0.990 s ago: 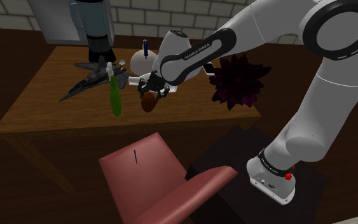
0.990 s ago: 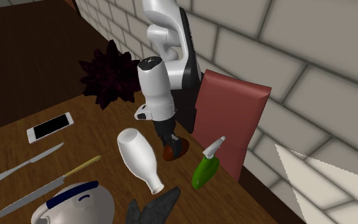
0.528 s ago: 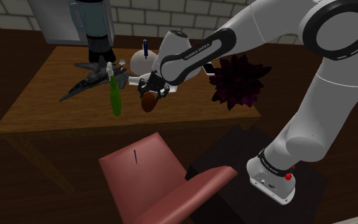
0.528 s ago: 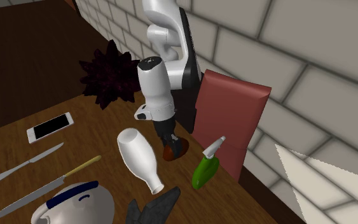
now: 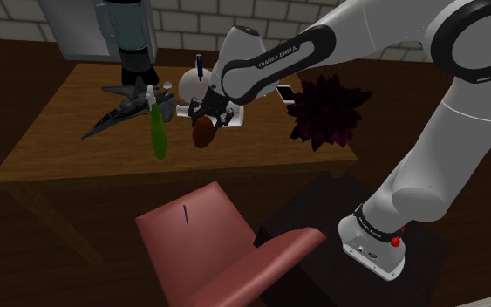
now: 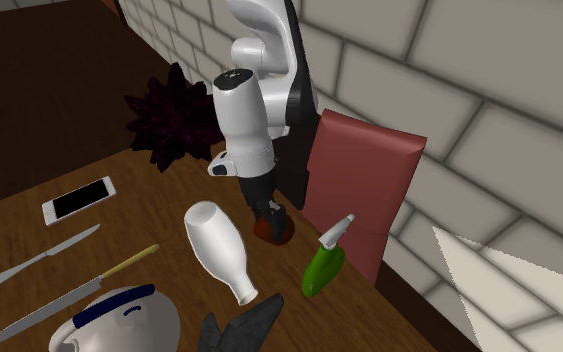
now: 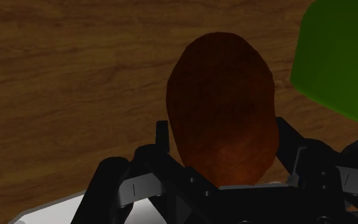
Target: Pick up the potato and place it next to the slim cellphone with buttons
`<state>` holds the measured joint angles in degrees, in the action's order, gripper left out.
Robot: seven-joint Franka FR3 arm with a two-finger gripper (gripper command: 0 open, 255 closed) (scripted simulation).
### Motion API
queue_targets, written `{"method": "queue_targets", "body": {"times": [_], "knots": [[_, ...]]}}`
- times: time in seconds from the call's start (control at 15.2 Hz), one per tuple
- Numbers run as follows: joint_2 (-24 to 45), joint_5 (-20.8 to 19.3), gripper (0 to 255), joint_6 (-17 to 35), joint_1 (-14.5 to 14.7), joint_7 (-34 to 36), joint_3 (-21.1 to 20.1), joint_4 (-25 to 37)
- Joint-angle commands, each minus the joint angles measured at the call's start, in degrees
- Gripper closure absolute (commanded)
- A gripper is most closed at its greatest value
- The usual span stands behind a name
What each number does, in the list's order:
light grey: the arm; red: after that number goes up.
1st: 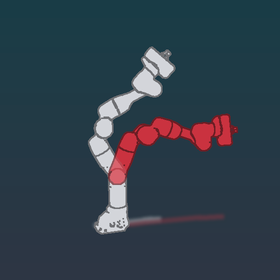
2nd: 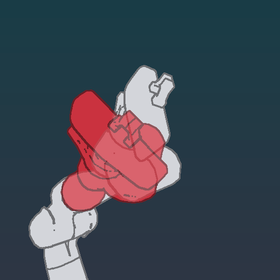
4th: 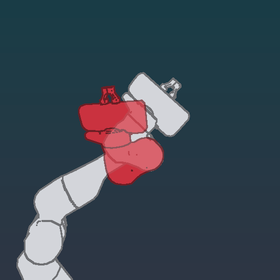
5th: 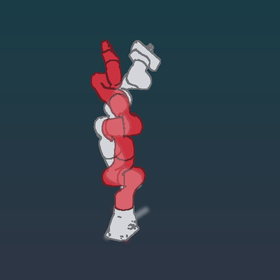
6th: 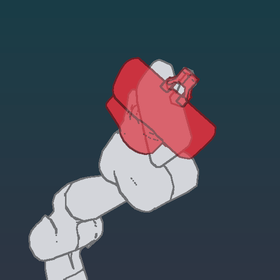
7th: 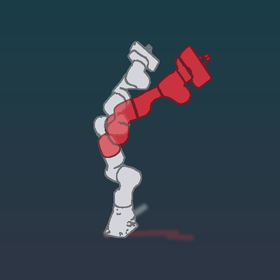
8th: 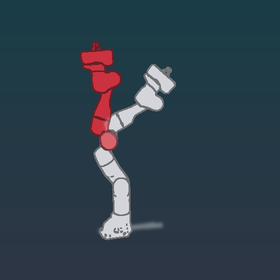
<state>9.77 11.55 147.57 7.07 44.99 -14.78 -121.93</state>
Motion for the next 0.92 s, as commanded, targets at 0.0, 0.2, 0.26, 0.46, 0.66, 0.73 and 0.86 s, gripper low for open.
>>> {"method": "queue_targets", "body": {"times": [0.0,0.2,0.26,0.46,0.66,0.73,0.86], "knots": [[-0.8,0.0,255,-1.3,0.0,0.2,0.0,0.5],[-2.1,-0.1,255,-3.5,-0.1,0.5,0.0,1.4],[-2.5,-0.1,255,-4.2,-0.2,0.6,0.0,1.7],[-3.7,-0.1,255,-6.3,-0.2,0.9,0.1,2.7],[-4.8,-0.2,255,-8.5,-0.3,1.2,0.1,3.8],[-5.1,-0.2,255,-9.2,-0.3,1.3,0.1,4.2],[-5.7,-0.3,255,-10.7,-0.4,1.5,0.2,5.0]]}}
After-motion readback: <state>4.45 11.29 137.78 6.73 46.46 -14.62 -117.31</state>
